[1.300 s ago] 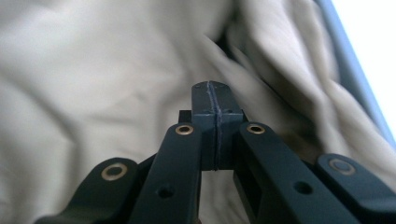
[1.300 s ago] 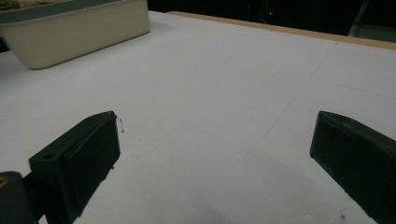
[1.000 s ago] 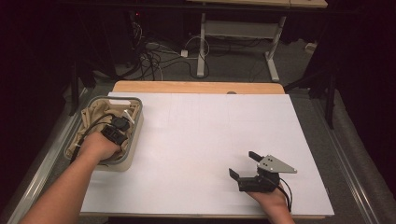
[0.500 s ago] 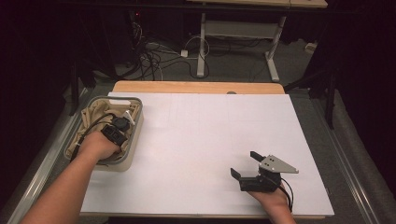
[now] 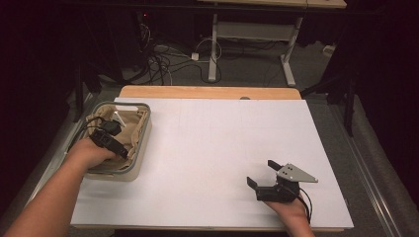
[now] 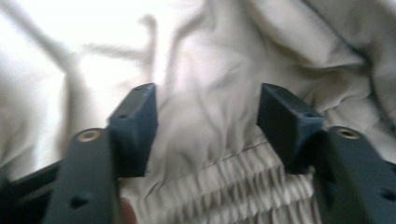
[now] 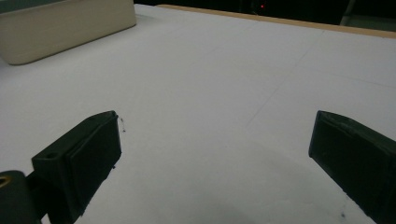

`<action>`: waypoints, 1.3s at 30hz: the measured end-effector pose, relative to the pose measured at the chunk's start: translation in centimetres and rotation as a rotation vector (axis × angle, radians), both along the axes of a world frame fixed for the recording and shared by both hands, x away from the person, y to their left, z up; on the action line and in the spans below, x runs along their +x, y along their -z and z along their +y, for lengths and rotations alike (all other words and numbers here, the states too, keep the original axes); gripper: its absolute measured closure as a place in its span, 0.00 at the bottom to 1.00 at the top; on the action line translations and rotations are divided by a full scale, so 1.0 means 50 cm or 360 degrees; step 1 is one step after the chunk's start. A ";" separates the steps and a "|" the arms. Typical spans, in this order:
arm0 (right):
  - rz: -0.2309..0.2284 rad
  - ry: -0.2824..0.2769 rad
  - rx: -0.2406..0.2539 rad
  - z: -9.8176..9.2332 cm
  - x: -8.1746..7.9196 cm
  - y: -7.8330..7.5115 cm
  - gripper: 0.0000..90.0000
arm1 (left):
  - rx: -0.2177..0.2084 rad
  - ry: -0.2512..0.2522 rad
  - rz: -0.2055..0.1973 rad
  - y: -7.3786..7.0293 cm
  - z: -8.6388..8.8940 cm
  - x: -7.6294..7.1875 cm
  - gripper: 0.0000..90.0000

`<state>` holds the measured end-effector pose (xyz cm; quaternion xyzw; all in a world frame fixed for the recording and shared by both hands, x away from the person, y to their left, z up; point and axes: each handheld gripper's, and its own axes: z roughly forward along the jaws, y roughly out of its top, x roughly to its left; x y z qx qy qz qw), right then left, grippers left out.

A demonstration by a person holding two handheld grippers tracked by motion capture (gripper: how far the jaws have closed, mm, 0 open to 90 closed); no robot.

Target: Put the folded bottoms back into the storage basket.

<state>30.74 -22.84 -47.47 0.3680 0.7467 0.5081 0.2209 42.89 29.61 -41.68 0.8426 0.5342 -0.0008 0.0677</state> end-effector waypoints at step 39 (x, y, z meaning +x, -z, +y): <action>-0.0035 0.0023 -0.0036 -0.007 0.001 0.000 0.04 | 0.0152 -0.0051 0.0050 -0.137 -0.027 -0.008 0.00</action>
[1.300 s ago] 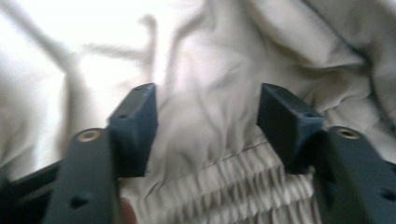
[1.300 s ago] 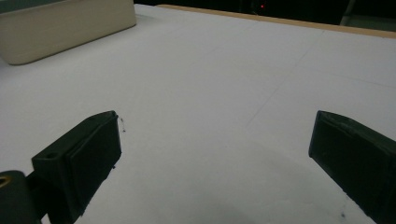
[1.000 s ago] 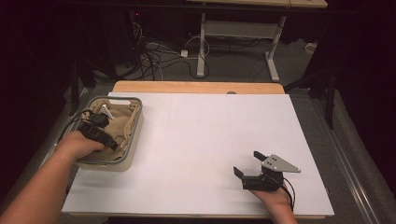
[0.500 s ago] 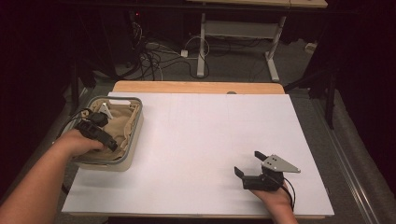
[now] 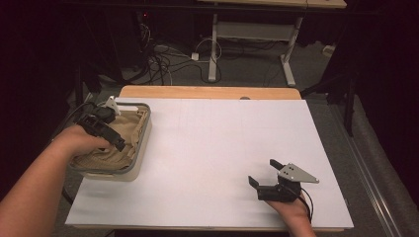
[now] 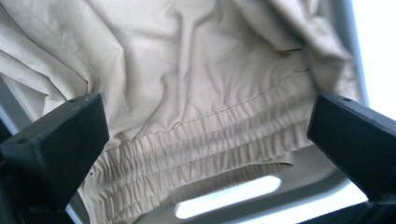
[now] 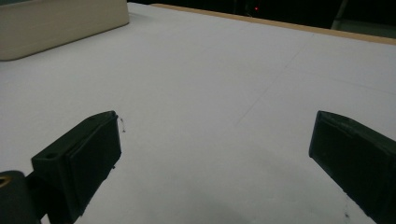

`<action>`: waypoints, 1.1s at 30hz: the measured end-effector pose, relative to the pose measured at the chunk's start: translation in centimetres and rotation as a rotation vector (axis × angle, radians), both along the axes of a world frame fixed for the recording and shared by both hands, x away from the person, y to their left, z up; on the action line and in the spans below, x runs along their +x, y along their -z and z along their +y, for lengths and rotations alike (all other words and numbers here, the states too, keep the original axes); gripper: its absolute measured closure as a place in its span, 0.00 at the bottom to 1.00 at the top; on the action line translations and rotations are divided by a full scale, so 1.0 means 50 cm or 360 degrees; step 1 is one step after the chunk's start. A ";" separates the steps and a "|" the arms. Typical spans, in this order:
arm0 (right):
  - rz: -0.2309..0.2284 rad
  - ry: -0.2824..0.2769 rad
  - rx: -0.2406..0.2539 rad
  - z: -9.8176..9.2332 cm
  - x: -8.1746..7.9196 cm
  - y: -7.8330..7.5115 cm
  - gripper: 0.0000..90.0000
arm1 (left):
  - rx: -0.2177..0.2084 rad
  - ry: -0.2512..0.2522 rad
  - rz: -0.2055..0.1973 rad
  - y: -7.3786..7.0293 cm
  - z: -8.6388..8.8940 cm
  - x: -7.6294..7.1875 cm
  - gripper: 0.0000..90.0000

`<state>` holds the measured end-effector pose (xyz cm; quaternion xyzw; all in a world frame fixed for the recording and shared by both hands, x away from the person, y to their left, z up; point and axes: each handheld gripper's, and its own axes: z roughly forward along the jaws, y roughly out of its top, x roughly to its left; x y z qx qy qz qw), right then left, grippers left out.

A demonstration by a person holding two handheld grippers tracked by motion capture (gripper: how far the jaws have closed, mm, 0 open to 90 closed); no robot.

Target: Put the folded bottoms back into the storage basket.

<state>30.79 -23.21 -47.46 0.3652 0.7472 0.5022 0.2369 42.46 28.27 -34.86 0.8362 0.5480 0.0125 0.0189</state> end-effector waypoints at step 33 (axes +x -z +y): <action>-0.0010 0.0026 0.0014 -0.004 -0.003 -0.003 0.01 | -0.0064 0.0350 0.0001 0.044 -0.253 0.029 0.00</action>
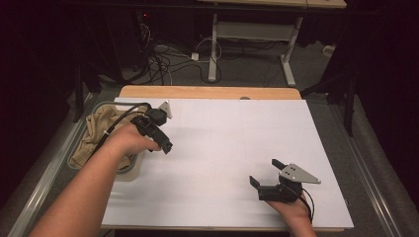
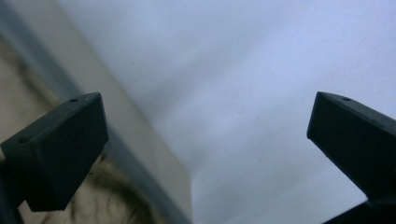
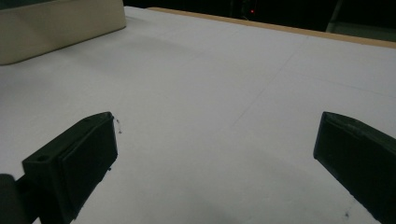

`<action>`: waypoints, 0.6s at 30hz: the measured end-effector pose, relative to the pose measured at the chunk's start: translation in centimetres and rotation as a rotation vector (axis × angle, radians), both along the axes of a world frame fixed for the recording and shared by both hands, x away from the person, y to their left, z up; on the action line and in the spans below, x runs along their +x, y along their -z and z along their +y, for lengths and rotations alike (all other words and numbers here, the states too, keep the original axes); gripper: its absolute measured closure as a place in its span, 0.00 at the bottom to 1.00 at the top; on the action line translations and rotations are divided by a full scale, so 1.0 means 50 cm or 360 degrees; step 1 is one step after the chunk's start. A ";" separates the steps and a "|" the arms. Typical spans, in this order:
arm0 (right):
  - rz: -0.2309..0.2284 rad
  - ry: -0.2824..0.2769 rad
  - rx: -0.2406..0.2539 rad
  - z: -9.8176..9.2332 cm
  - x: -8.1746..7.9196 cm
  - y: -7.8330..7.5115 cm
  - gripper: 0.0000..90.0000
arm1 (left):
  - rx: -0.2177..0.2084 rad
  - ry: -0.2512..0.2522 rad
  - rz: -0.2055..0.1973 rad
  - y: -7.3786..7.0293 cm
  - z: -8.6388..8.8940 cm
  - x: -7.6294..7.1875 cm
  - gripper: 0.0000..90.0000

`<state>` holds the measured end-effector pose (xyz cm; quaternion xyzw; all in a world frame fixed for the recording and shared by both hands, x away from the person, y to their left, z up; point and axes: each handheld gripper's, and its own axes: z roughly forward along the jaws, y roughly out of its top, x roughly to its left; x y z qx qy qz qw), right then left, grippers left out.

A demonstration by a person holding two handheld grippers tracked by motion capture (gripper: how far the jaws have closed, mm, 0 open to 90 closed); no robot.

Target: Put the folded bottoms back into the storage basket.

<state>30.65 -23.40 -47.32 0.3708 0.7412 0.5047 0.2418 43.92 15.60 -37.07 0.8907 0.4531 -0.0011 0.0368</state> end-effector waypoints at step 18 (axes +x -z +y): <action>0.0014 -0.0001 0.0007 -0.001 0.001 0.004 0.01 | -0.0183 0.0039 -0.0051 0.158 -0.058 -0.001 0.00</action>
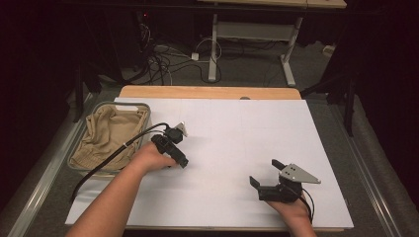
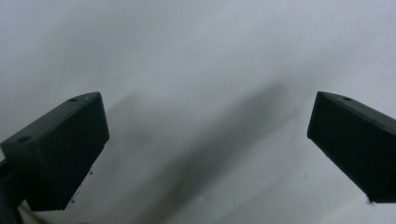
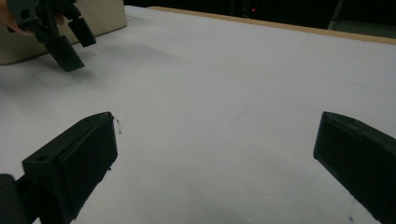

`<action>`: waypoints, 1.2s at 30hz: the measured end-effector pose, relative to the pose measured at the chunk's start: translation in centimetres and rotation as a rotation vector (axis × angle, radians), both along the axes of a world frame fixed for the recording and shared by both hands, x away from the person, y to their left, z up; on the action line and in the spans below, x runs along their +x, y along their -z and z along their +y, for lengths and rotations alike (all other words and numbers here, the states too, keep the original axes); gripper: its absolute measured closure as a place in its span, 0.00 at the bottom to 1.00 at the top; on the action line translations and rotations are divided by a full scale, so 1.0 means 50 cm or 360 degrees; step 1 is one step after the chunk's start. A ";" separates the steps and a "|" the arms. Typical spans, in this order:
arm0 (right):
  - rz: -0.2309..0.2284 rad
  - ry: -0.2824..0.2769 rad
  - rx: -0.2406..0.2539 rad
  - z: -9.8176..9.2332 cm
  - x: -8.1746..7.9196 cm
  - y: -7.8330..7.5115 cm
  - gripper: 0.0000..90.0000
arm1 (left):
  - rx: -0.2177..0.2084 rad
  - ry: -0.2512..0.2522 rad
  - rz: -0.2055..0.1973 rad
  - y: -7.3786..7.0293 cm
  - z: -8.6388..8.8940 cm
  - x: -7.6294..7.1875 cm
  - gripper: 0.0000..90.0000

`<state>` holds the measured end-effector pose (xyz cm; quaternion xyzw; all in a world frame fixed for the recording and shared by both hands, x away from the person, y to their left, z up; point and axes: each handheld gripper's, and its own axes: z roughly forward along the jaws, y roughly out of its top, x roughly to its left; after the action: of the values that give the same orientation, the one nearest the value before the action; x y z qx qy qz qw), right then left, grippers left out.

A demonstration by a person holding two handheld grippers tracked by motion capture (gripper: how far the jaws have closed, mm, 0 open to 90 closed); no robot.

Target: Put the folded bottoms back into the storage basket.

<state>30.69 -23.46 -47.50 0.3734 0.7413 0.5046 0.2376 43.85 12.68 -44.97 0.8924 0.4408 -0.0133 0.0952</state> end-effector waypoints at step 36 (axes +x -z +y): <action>-0.0139 0.0054 0.0060 -0.011 -0.024 0.002 0.01 | -0.1136 0.0065 -0.1131 0.063 0.085 -0.186 0.00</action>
<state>29.48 -23.98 -47.60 0.3679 0.7142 0.5302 0.2711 34.55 16.94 -48.10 0.7621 0.3314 0.1395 0.5385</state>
